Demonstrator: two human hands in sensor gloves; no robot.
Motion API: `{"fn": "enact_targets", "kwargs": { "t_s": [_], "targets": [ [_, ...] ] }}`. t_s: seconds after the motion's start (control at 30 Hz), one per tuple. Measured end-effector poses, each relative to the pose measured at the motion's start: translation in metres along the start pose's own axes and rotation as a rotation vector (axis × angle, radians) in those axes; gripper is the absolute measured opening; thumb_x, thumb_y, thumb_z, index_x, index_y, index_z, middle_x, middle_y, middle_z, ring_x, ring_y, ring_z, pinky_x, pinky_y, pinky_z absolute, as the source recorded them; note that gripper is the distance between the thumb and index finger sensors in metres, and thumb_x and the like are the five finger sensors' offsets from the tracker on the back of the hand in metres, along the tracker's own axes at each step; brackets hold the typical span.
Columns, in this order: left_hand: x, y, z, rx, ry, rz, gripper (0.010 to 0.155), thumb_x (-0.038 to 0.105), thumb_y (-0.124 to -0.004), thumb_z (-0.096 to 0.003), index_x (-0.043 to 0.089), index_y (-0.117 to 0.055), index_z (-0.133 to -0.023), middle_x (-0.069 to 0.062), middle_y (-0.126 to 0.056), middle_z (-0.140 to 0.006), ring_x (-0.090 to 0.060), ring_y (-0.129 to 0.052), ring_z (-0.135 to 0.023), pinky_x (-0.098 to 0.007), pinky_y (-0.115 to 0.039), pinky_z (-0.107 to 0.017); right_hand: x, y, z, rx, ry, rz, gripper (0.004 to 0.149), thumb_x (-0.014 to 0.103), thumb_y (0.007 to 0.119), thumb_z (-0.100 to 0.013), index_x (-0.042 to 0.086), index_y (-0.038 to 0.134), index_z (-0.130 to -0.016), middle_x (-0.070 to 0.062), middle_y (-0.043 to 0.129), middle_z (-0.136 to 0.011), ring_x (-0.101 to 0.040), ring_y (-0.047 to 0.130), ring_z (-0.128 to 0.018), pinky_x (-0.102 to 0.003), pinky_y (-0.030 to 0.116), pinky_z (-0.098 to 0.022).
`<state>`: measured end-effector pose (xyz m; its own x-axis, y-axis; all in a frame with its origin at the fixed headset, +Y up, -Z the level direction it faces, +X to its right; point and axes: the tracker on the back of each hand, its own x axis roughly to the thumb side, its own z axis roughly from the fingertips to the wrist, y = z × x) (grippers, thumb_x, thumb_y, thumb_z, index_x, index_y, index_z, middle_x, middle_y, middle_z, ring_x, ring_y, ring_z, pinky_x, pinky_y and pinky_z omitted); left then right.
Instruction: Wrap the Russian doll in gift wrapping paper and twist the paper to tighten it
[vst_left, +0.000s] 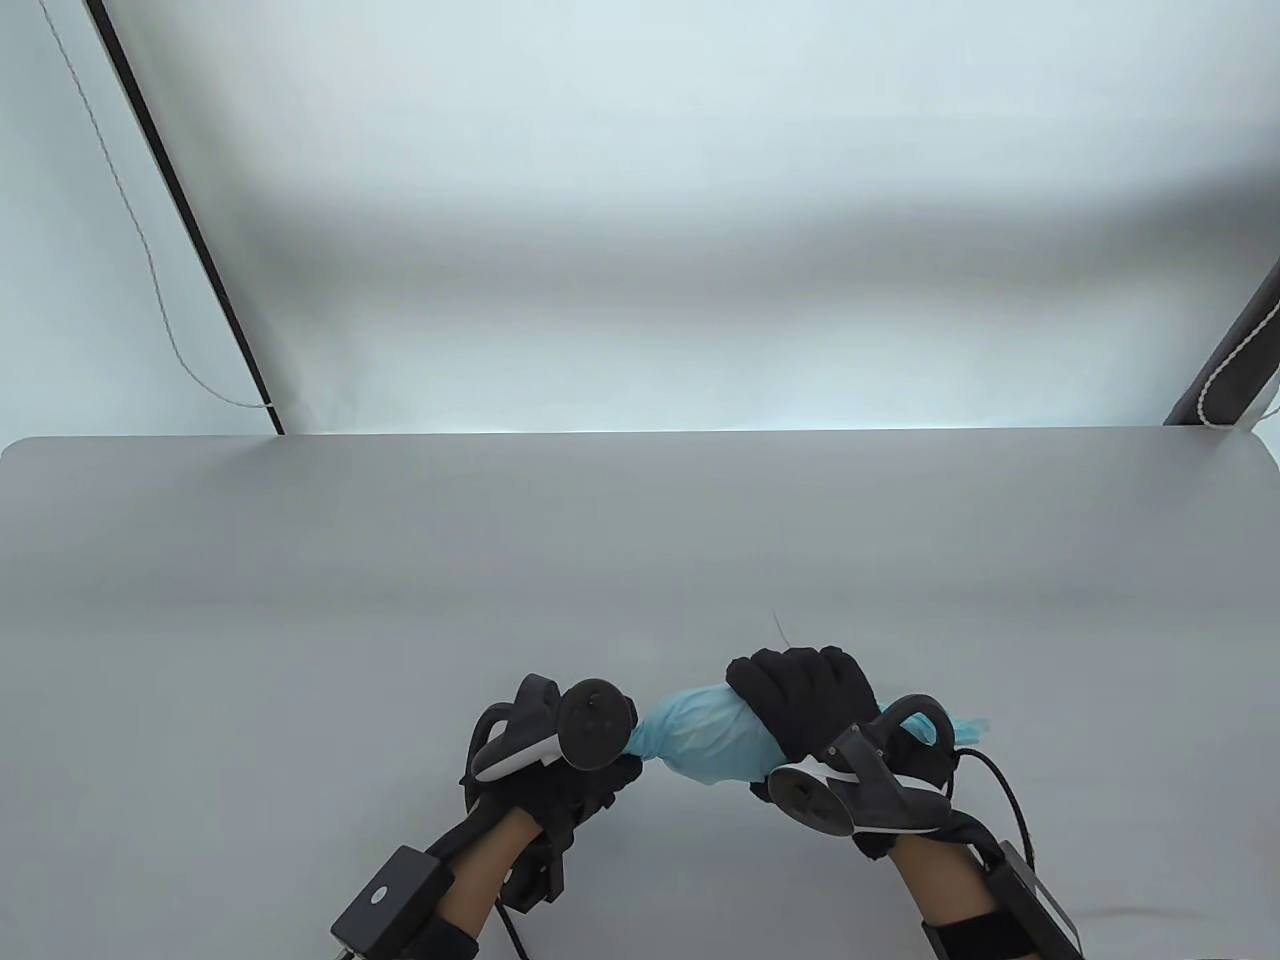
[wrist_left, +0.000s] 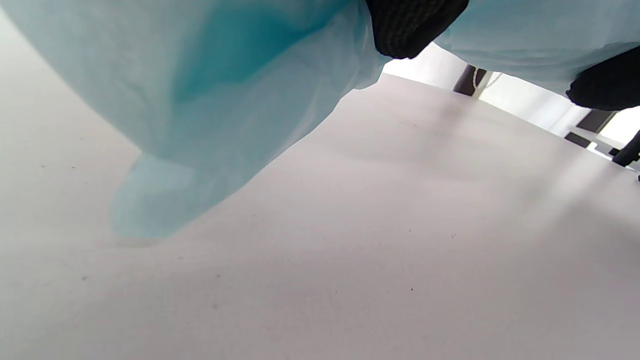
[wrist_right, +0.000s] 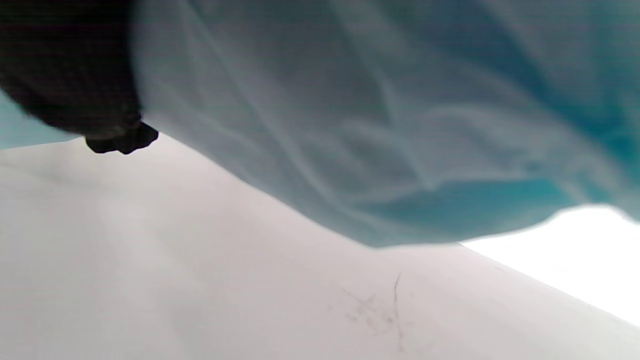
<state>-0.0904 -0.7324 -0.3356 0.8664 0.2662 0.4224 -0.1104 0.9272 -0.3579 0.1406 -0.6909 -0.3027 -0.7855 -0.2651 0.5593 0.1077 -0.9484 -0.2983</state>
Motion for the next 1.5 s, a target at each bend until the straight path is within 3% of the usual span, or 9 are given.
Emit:
{"fn": "enact_targets", "kwargs": {
  "t_s": [0.2,0.4,0.6,0.73,0.9,1.0,1.17,1.27,1.5],
  "targets": [
    [0.004,-0.001,-0.002,-0.027,0.007,-0.04,0.081,0.03,-0.074,-0.0582,0.01,-0.014,-0.11,-0.006,-0.082,-0.09,-0.026,-0.095,-0.061,-0.056,-0.077,-0.054,0.0,0.001,-0.001,0.006,0.006,-0.018,0.115,0.068,0.096,-0.038,0.013,0.038,-0.121,-0.019,0.067,-0.117,-0.042,0.077,-0.102,-0.065,0.064,-0.077],
    [0.002,0.004,0.0,0.128,0.037,-0.11,0.052,0.036,-0.086,-0.054,0.027,-0.07,-0.103,-0.007,-0.087,-0.085,-0.028,-0.093,-0.063,-0.059,-0.072,-0.057,0.003,0.003,-0.002,0.022,-0.001,-0.001,0.115,0.068,0.096,-0.038,0.013,0.039,-0.121,-0.019,0.067,-0.117,-0.041,0.076,-0.102,-0.064,0.064,-0.077],
    [0.001,0.007,0.003,0.166,0.022,-0.188,0.046,0.036,-0.088,-0.0525,0.032,-0.077,-0.097,-0.02,-0.047,-0.117,-0.046,-0.062,-0.101,-0.061,-0.063,-0.065,0.007,-0.002,-0.003,0.009,0.001,-0.017,0.115,0.068,0.096,-0.037,0.013,0.039,-0.122,-0.019,0.067,-0.117,-0.042,0.077,-0.101,-0.065,0.064,-0.077],
    [-0.003,0.002,0.001,0.146,-0.035,-0.15,0.041,0.028,-0.078,-0.0566,0.034,-0.065,-0.095,-0.018,-0.071,-0.114,-0.055,-0.067,-0.105,-0.068,-0.062,-0.069,0.007,-0.003,-0.003,0.004,-0.001,-0.04,0.115,0.068,0.096,-0.037,0.014,0.039,-0.122,-0.019,0.068,-0.117,-0.042,0.077,-0.101,-0.065,0.064,-0.076],
    [-0.008,0.002,0.0,0.138,-0.073,-0.101,0.043,0.025,-0.073,-0.0577,0.035,-0.059,-0.098,-0.003,-0.095,-0.085,-0.035,-0.098,-0.079,-0.064,-0.077,-0.06,0.006,-0.002,-0.004,0.007,0.006,-0.056,0.115,0.068,0.096,-0.038,0.014,0.039,-0.122,-0.019,0.068,-0.117,-0.042,0.077,-0.101,-0.065,0.065,-0.076],
    [-0.007,0.002,-0.001,0.074,-0.046,-0.127,0.057,0.032,-0.067,-0.0594,0.023,-0.037,-0.106,0.004,-0.094,-0.069,-0.024,-0.098,-0.063,-0.061,-0.076,-0.058,0.001,-0.001,-0.004,0.012,0.025,-0.053,0.115,0.069,0.095,-0.038,0.014,0.039,-0.122,-0.02,0.068,-0.117,-0.041,0.077,-0.101,-0.064,0.065,-0.076],
    [-0.003,0.005,0.002,-0.01,-0.126,-0.096,0.086,0.071,-0.042,-0.0545,0.018,-0.008,-0.112,-0.004,-0.076,-0.091,-0.031,-0.081,-0.082,-0.067,-0.062,-0.066,-0.008,0.002,-0.003,0.024,0.058,-0.024,0.116,0.069,0.094,-0.038,0.015,0.037,-0.122,-0.019,0.067,-0.117,-0.041,0.077,-0.102,-0.064,0.065,-0.076],
    [-0.007,0.006,0.004,-0.055,-0.173,0.111,0.074,0.058,-0.023,-0.0567,0.02,-0.016,-0.12,-0.015,-0.06,-0.106,-0.042,-0.064,-0.094,-0.071,-0.052,-0.069,-0.012,0.001,-0.001,0.021,0.063,0.003,0.116,0.069,0.094,-0.038,0.015,0.036,-0.122,-0.018,0.066,-0.118,-0.041,0.076,-0.102,-0.064,0.064,-0.077],
    [-0.024,0.016,0.004,-0.218,-0.238,0.599,0.065,0.032,-0.065,-0.0609,0.018,-0.04,-0.119,-0.027,-0.052,-0.11,-0.055,-0.046,-0.093,-0.073,-0.038,-0.067,-0.012,-0.001,0.001,0.013,0.033,-0.019,0.116,0.069,0.095,-0.037,0.018,0.036,-0.122,-0.017,0.065,-0.118,-0.04,0.076,-0.103,-0.064,0.063,-0.077]
  ]
}}
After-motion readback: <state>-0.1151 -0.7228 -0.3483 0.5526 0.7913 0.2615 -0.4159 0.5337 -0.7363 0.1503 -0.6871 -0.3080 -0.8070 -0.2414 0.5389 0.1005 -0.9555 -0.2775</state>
